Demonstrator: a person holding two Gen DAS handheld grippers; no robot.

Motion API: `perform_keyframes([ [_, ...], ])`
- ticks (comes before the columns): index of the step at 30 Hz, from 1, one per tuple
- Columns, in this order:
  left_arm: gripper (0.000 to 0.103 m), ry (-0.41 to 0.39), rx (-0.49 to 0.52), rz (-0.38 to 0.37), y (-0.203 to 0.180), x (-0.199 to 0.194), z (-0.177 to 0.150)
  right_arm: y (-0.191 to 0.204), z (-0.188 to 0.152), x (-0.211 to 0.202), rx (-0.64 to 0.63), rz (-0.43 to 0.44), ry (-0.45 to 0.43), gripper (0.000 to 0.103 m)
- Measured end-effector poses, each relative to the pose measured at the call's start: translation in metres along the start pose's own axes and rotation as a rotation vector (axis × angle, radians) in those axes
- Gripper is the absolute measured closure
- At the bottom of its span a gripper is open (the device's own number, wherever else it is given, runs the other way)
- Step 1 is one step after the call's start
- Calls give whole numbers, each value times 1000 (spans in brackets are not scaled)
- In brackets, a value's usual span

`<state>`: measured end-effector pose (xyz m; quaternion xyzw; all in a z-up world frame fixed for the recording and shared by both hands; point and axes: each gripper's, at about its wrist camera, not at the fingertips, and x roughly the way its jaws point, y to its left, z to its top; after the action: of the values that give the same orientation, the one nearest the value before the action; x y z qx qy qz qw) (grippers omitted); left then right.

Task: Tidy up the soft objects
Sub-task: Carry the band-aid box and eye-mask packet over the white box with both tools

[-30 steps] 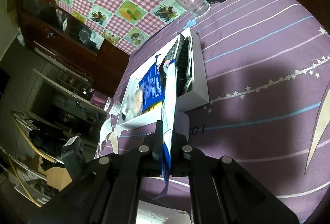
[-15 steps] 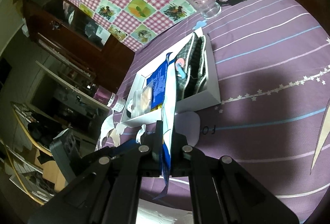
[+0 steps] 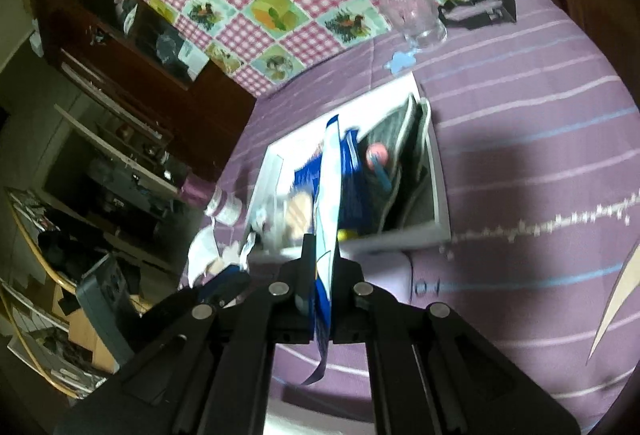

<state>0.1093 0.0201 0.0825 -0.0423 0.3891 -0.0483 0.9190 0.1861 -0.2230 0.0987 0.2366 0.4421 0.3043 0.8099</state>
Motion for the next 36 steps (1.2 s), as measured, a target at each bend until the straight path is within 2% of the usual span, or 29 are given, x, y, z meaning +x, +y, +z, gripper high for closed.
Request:
perform_keyframes([
  [4,86,-6,-46,44,15,-1,15,6,13,6,7,14,-16,98],
  [12,86,-52,-105,54,24,9,39,12,37,39,44,31,-11,98],
  [16,86,-38,-118,94,27,33,40,9,41,58,39,49,3,98],
  [21,86,-12,-161,105,37,61,33,-1,43,78,41,59,12,98],
  [24,86,18,-150,152,37,77,26,-6,40,88,34,67,17,98],
  [27,86,8,-124,178,31,82,25,-8,39,99,32,64,53,98],
  [36,86,-11,-148,160,32,87,26,-7,36,108,1,1,57,98],
])
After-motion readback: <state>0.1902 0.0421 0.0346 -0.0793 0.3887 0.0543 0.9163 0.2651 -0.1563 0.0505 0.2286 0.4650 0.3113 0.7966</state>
